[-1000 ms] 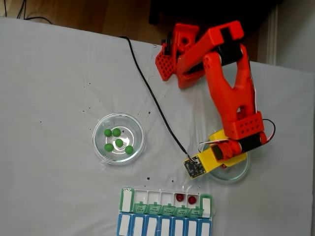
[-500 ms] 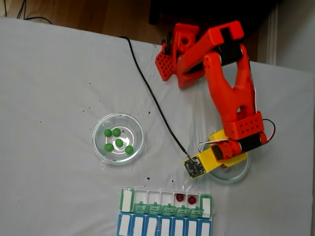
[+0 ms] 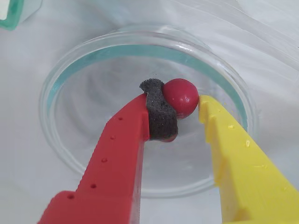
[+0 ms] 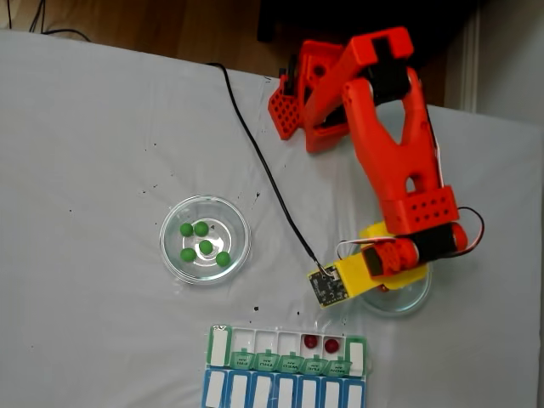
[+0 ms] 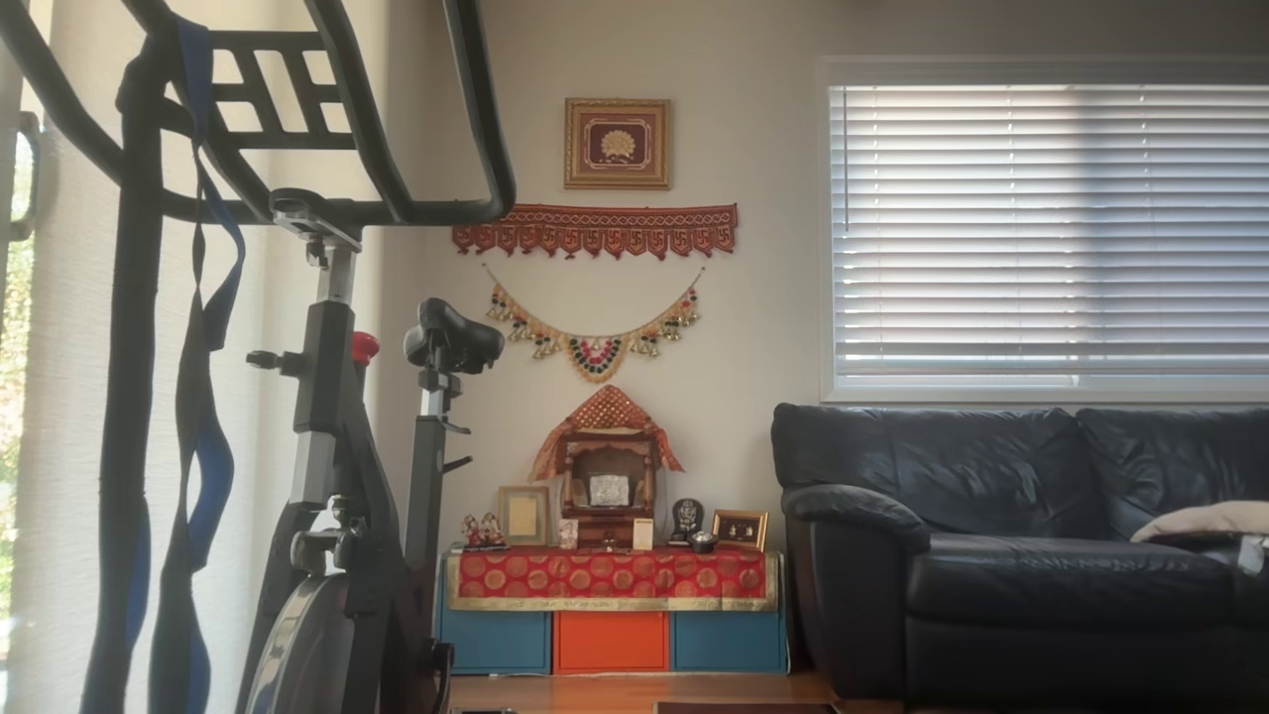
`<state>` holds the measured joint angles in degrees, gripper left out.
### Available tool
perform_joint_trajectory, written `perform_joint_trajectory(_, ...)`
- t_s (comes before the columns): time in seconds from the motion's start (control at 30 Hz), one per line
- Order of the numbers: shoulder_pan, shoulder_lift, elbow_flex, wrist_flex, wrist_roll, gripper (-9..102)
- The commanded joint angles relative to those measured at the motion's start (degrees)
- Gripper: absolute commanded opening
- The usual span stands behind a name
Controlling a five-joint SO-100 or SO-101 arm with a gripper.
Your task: Sort medicines into box.
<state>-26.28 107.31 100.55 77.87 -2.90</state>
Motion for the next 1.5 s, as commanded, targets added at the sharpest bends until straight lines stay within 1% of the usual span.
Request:
perform_joint_trajectory(0.0, 2.3, 6.7, -7.5, 2.8, -0.4, 1)
perform_joint_trajectory(0.27, 6.8, 9.0, -12.0, 2.9, 0.8, 1)
perform_joint_trajectory(0.4, 9.7, 6.1, -15.1, 2.9, 0.9, 1)
perform_joint_trajectory(0.67, 17.6, -2.4, -21.6, 0.3, 1.1, 1)
perform_joint_trajectory(0.87, 21.4, -9.1, -27.0, -1.1, 1.1, 1)
perform_joint_trajectory(1.47, 23.9, -21.0, -39.5, 0.1, 2.1, 1)
